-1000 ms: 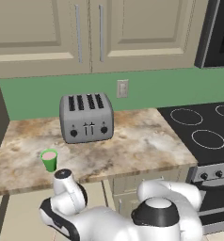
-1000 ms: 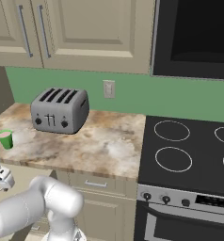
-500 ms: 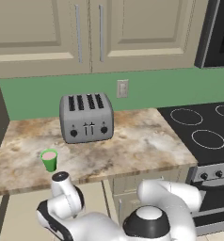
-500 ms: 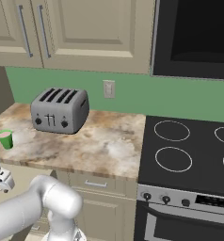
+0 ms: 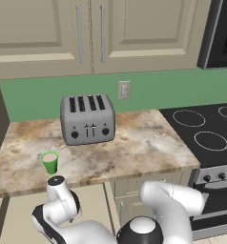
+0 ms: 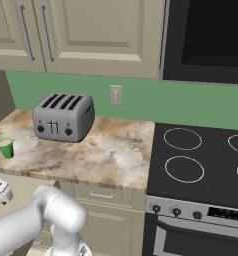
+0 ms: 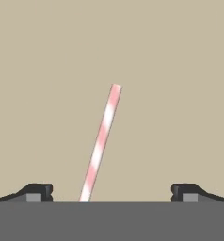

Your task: Pick up the straw from the left drawer and put it inside the smoothie cup.

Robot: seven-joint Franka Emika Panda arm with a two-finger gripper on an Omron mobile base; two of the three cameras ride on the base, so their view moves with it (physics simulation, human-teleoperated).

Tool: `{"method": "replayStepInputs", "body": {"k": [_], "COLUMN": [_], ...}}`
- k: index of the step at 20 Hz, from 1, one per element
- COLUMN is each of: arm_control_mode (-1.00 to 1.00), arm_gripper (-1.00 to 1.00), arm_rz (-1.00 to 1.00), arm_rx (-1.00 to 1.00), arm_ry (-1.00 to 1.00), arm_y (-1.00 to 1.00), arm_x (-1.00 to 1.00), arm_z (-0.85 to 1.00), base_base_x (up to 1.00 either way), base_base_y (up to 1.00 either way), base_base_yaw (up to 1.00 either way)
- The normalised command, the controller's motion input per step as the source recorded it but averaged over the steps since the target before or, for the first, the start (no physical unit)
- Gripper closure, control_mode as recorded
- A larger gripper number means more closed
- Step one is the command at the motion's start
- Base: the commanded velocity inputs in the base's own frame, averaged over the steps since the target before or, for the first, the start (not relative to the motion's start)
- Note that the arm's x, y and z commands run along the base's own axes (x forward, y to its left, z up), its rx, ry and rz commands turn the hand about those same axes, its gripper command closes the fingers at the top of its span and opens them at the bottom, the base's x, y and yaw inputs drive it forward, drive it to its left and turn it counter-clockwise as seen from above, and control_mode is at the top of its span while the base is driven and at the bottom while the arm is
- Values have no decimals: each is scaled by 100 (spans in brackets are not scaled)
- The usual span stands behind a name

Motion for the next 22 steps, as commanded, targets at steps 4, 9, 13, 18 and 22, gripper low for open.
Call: {"method": "replayStepInputs", "body": {"k": [4, 9, 13, 18, 22], "arm_control_mode": [-100, -100, -100, -100, -100], "arm_gripper": [-100, -100, -100, 100, 100], "arm_rz": [0, 0, 0, 0, 0], "arm_rx": [0, 0, 0, -1, 0], "arm_ry": [0, 0, 0, 0, -1], "arm_y": [0, 5, 10, 9, 20], "arm_x": [1, 3, 0, -1, 0], "arm_z": [-28, -27, -34, -41, -28], "base_base_x": [0, 0, 0, 0, 0], "base_base_y": [0, 0, 0, 0, 0], "base_base_yaw": [0, 0, 0, 0, 0]}}
